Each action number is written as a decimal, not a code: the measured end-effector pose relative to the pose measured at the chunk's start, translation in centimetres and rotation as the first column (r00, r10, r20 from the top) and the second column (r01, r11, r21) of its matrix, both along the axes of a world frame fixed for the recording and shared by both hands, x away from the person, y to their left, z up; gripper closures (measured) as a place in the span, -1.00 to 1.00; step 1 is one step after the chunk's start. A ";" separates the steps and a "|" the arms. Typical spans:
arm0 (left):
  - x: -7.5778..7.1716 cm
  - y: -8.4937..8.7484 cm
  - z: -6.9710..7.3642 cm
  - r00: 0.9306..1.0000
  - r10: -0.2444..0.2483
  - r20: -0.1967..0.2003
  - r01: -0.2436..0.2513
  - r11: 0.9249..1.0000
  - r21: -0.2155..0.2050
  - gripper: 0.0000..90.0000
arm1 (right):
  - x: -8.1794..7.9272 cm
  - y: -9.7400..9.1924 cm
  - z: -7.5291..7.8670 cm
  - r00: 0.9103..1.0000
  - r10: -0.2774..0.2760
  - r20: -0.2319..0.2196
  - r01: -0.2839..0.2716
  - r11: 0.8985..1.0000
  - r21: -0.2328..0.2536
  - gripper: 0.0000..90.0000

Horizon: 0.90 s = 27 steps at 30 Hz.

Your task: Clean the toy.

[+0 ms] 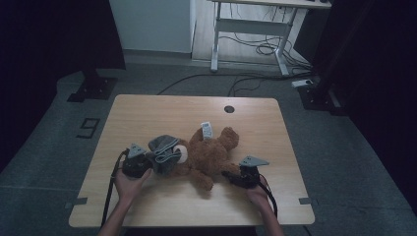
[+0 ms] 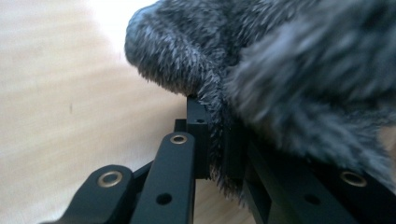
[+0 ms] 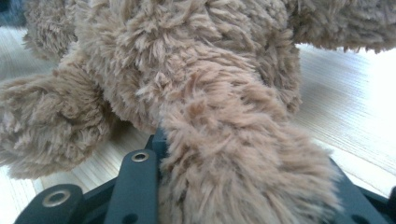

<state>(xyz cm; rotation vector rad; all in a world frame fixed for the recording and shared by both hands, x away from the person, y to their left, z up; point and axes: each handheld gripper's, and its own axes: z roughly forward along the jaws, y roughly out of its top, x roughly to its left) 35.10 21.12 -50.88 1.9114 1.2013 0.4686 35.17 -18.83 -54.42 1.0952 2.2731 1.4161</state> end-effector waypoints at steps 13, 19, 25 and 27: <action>2.6 -2.5 2.9 0.999 -0.014 0.048 0.016 0.999 -0.039 0.86 | 1.1 -0.7 -0.4 0.997 -0.077 -0.003 0.077 0.997 -0.002 0.30; 0.4 -5.8 7.3 0.974 -0.142 0.174 0.158 0.984 -0.082 0.86 | 0.9 -0.5 -0.3 0.998 -0.069 0.009 0.069 0.998 -0.008 0.30; 0.1 -12.1 9.2 0.943 -0.267 0.200 0.278 0.960 -0.026 0.85 | 0.9 -0.5 -0.3 0.997 -0.072 0.008 0.073 0.997 -0.006 0.30; 0.7 -14.4 8.5 0.940 -0.294 0.172 0.298 0.955 0.006 0.85 | 0.9 -0.6 -0.3 0.997 -0.072 0.007 0.072 0.997 -0.007 0.30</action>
